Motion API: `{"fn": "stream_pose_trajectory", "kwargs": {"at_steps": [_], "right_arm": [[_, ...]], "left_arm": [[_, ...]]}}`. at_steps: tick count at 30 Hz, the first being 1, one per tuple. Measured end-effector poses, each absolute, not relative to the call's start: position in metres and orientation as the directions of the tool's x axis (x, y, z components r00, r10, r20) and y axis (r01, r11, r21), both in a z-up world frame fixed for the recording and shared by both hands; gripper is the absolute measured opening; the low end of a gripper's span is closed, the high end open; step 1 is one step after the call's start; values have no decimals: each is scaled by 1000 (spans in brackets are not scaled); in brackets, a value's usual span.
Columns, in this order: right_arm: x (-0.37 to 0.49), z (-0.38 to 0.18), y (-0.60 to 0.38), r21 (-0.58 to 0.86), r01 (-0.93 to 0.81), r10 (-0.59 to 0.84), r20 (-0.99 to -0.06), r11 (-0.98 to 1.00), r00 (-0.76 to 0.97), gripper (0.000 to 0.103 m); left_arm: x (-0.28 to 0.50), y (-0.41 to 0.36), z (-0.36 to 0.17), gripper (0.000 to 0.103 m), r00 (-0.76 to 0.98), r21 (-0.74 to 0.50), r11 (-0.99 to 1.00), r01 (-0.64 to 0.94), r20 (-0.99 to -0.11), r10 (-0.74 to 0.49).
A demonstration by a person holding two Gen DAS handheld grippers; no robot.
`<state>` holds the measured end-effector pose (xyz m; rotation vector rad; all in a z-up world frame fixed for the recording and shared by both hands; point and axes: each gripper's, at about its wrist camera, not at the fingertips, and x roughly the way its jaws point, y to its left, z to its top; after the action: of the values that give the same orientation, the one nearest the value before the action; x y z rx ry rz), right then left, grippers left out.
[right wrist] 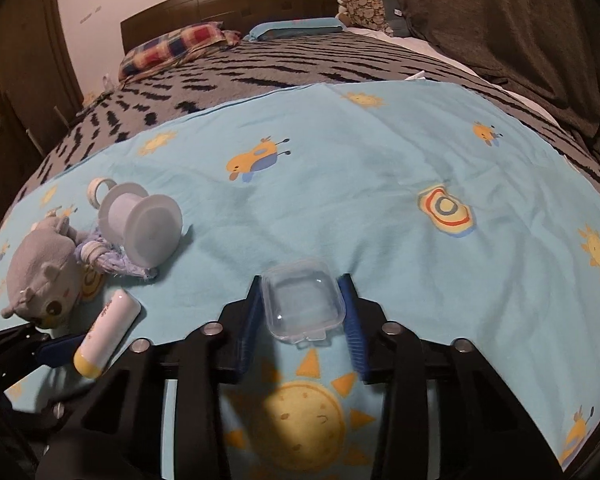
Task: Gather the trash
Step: 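Grasp the clear plastic box with the right tool while the left tool grasps the yellow-white tube, then lower both held items below the bed edge into the floor bin and open both tools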
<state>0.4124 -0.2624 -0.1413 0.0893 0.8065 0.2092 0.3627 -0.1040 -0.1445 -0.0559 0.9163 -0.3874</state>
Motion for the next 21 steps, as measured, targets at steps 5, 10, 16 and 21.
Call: {"fn": "stream_pose_trajectory", "kwargs": {"at_steps": [5,10,16,21], "right_arm": [[398,-138,-262,160,-162,228,-697,974,680,38],[359,-134,-258,150,-189,240,-689,970,684,38],[289,-132,-253,155,-230,273,-674,961,686,38],[228,-134,-242,164,-280,316,-664,946,678,38]], "left_arm": [[355,-98,-144,19,546,-202,933,297,-766,-340],[322,-93,-140,19,556,-189,935,301,-762,-333],[252,-82,-131,19,587,-168,932,320,-738,-334],[187,-70,-126,19,610,-169,930,327,-714,-344]]}}
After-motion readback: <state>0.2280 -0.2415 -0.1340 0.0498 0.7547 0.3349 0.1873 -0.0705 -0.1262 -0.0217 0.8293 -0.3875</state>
